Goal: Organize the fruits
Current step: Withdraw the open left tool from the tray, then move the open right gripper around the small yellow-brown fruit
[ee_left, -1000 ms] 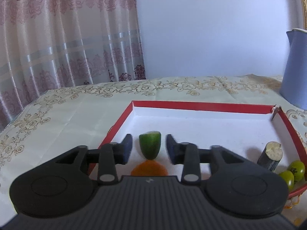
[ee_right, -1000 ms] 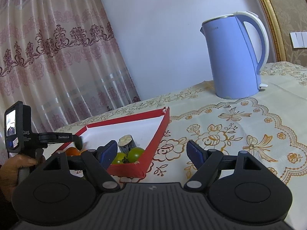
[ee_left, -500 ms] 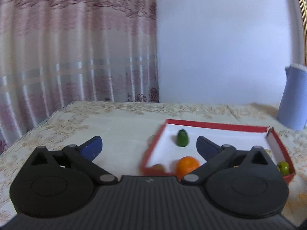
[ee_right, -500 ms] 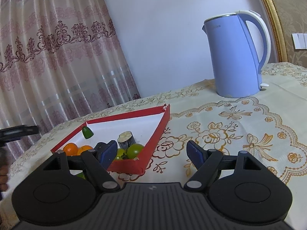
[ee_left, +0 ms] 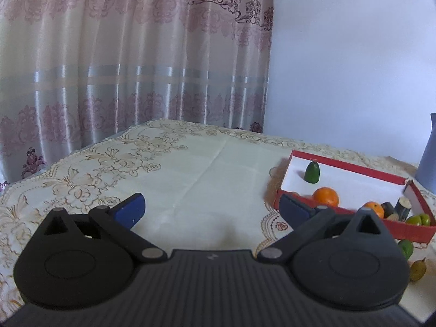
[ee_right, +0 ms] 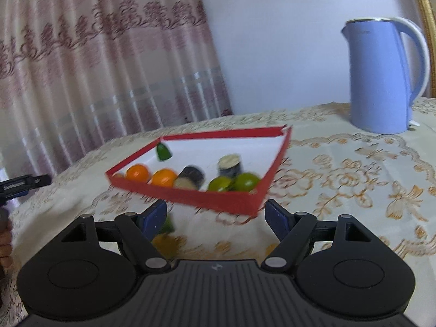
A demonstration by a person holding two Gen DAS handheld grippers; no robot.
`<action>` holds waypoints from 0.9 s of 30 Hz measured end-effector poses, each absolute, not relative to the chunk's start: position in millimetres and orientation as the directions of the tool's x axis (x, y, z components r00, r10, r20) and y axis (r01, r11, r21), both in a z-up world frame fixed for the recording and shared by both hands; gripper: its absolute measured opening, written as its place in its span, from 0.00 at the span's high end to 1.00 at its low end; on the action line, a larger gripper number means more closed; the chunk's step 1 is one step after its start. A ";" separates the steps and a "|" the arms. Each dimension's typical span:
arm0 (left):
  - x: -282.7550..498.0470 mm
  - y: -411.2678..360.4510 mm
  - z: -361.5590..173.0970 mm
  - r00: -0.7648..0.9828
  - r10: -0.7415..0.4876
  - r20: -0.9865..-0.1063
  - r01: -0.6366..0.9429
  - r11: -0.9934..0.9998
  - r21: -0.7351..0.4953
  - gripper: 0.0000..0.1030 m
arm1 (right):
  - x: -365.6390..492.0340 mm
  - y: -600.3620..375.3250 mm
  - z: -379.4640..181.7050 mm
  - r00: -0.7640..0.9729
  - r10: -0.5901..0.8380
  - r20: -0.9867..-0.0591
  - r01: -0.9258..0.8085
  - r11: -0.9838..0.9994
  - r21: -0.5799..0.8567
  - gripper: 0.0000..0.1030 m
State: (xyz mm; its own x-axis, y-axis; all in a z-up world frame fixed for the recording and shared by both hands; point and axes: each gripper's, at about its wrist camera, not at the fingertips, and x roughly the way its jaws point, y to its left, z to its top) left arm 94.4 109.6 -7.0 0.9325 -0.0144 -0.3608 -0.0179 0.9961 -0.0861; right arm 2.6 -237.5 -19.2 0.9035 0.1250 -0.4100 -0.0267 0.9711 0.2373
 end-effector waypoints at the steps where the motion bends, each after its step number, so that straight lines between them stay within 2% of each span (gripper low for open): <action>1: 94.2 107.6 -10.8 0.933 -0.011 -0.360 -0.020 0.996 -0.082 0.00 | 1.1 -232.1 -19.4 0.900 0.128 -0.416 -0.034 0.974 0.224 0.23; 6: 95.4 105.2 -16.0 0.939 -0.019 -0.343 -0.007 0.997 -0.074 0.00 | -1.7 -204.3 -19.6 0.888 0.136 -0.438 -0.087 0.988 0.131 0.23; 13: 98.7 114.9 -19.5 0.933 -0.041 -0.356 -0.005 0.992 -0.128 0.00 | 7.8 -175.3 -21.3 0.860 0.126 -0.494 -0.142 0.990 0.005 0.23; 18: 98.4 113.2 -19.4 0.933 -0.045 -0.357 0.001 0.992 -0.124 0.00 | 14.1 -165.4 -24.1 0.843 0.119 -0.524 -0.163 0.986 -0.039 0.24; 22: 98.8 111.8 -19.9 0.932 -0.046 -0.359 0.004 0.993 -0.118 0.00 | 20.3 -163.3 -25.9 0.827 0.127 -0.547 -0.173 0.984 -0.034 0.35; 27: 98.9 111.4 -20.7 0.931 -0.049 -0.361 0.007 0.993 -0.116 0.00 | 28.1 -160.8 -28.4 0.810 0.127 -0.572 -0.178 0.983 -0.034 0.37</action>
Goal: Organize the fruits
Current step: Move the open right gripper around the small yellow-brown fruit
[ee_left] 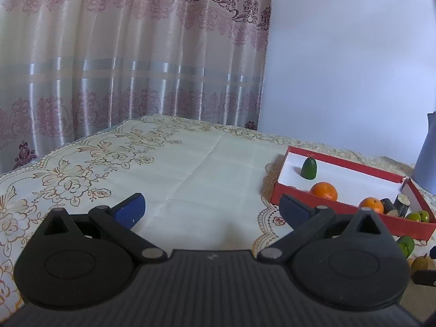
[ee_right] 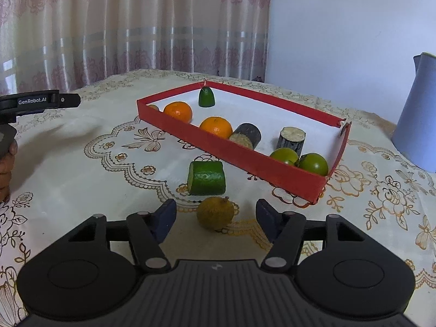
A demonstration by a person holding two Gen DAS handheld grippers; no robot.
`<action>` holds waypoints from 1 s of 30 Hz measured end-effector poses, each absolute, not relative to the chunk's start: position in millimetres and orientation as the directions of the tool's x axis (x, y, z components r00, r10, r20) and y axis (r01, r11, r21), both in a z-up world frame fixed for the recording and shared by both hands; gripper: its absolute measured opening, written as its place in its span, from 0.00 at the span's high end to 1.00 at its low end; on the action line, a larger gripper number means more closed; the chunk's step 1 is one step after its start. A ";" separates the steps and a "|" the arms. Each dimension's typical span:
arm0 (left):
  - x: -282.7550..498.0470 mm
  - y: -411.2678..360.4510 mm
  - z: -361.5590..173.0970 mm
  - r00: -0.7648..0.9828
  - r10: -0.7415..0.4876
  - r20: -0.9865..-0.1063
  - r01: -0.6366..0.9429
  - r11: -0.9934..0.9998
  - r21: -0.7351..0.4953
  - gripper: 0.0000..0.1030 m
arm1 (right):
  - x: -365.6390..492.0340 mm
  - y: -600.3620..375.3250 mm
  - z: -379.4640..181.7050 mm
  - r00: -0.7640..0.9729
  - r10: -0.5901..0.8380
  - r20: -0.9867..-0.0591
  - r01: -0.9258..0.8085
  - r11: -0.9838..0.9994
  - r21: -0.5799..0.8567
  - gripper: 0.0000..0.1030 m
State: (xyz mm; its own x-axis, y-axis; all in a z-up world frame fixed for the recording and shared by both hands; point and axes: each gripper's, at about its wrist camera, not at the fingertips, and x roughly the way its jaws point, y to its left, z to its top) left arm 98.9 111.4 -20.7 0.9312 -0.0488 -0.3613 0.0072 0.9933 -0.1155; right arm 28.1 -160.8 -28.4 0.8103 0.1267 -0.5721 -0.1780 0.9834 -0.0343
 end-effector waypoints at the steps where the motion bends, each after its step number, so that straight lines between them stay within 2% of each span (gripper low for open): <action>1: 99.2 111.0 -20.5 0.931 -0.049 -0.362 0.007 0.993 -0.116 0.00 | 28.4 -160.4 -28.2 0.811 0.128 -0.571 -0.179 0.983 -0.034 0.38; 2: 99.3 110.8 -20.6 0.931 -0.049 -0.363 0.007 0.993 -0.116 0.00 | 28.7 -160.2 -28.2 0.811 0.128 -0.570 -0.179 0.983 -0.034 0.38; 4: 99.4 110.6 -20.9 0.930 -0.049 -0.363 0.008 0.993 -0.115 0.00 | 29.3 -159.5 -29.0 0.809 0.129 -0.574 -0.181 0.983 -0.033 0.47; 5: 99.5 110.6 -20.9 0.930 -0.049 -0.363 0.008 0.993 -0.115 0.00 | 30.4 -159.1 -29.6 0.807 0.128 -0.576 -0.178 0.983 -0.031 0.48; 30: 101.1 106.5 -22.6 0.929 -0.038 -0.368 0.008 0.997 -0.082 0.00 | 44.7 -161.4 -34.6 0.781 0.083 -0.619 -0.116 0.993 -0.013 0.48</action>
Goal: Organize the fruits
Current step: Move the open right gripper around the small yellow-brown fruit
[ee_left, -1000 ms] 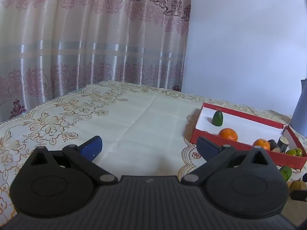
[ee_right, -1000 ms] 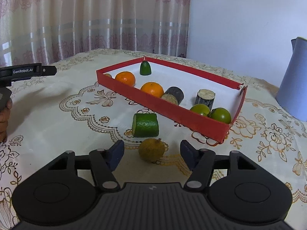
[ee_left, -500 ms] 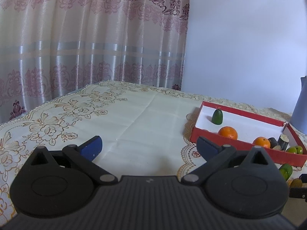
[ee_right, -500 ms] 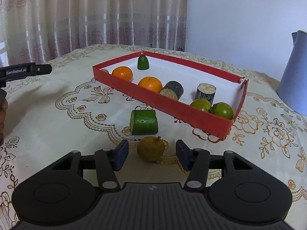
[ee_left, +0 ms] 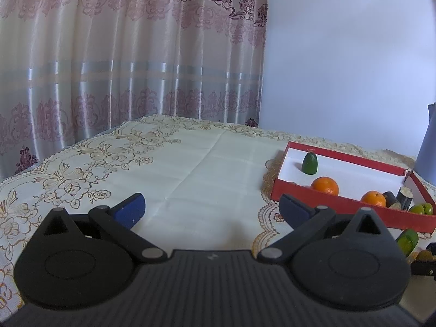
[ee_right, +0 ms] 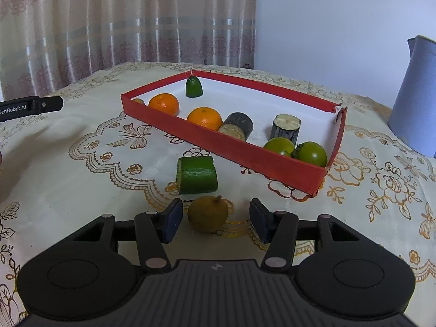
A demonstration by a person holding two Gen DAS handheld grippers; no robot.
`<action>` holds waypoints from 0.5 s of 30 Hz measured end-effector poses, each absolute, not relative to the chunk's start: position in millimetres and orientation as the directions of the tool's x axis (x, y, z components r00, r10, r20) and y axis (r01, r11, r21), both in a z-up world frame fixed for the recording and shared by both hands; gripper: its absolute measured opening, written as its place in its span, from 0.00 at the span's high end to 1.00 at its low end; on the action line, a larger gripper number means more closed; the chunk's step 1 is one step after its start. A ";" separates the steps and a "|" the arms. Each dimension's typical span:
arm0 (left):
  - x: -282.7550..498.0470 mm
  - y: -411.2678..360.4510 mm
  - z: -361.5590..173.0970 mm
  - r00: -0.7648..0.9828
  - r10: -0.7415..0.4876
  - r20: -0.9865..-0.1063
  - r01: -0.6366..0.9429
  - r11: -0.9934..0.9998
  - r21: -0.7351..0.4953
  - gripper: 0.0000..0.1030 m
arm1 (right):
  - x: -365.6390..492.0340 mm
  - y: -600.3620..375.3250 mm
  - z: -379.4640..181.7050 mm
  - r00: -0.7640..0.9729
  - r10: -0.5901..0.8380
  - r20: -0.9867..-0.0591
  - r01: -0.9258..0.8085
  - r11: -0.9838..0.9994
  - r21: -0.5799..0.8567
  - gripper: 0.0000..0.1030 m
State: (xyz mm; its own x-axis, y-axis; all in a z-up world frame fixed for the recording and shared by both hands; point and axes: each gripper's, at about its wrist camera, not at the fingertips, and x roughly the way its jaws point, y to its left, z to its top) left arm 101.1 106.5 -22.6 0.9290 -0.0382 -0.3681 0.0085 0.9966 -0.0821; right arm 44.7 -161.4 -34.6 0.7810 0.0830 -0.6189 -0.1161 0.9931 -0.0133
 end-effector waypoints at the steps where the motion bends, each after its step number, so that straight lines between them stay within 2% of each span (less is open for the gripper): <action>1: 101.1 106.2 -22.4 0.929 -0.037 -0.369 0.007 0.997 -0.082 0.00 | 45.0 -161.3 -34.8 0.780 0.080 -0.621 -0.114 0.993 -0.015 0.48; 15: 101.0 105.8 -22.8 0.926 -0.035 -0.377 0.006 0.997 -0.078 0.00 | 46.4 -159.5 -35.9 0.775 0.075 -0.627 -0.118 0.993 -0.027 0.50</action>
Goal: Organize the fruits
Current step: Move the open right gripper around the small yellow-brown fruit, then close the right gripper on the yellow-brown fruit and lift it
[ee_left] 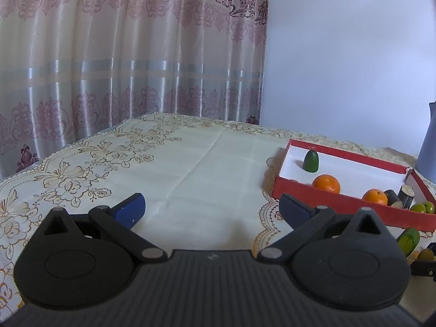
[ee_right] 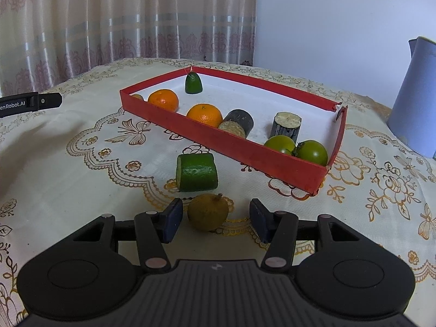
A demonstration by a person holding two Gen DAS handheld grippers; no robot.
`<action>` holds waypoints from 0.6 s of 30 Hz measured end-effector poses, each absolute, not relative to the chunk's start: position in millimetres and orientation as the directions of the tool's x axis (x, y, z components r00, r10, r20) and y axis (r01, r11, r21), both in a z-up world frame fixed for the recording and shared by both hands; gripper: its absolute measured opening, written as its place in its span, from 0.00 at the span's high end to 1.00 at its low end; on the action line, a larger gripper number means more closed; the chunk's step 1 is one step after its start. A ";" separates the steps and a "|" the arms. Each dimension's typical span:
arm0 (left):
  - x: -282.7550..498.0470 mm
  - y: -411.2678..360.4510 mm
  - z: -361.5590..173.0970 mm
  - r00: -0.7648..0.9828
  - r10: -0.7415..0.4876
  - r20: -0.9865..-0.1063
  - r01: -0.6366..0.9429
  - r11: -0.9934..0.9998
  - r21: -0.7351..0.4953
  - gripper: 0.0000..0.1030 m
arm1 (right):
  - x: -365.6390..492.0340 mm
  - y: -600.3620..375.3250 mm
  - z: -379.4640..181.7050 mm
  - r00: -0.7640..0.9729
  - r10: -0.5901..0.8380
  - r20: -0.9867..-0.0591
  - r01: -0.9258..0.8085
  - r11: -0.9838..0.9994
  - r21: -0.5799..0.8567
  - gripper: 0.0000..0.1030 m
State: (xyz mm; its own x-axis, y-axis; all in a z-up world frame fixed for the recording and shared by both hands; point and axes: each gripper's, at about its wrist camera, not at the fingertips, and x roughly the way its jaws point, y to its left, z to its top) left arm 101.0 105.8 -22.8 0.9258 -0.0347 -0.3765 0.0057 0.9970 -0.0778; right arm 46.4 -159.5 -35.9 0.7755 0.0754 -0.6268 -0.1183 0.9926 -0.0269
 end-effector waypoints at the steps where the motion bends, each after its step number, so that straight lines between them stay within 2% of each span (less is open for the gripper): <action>1: 101.1 105.6 -22.9 0.926 -0.035 -0.376 0.006 0.997 -0.078 0.00 | 46.4 -159.2 -36.0 0.775 0.078 -0.627 -0.121 0.992 -0.026 0.52; 18: 100.3 104.8 -22.4 0.929 -0.043 -0.367 0.015 0.997 -0.080 0.00 | 44.7 -160.1 -35.2 0.772 0.081 -0.631 -0.111 0.994 -0.008 0.54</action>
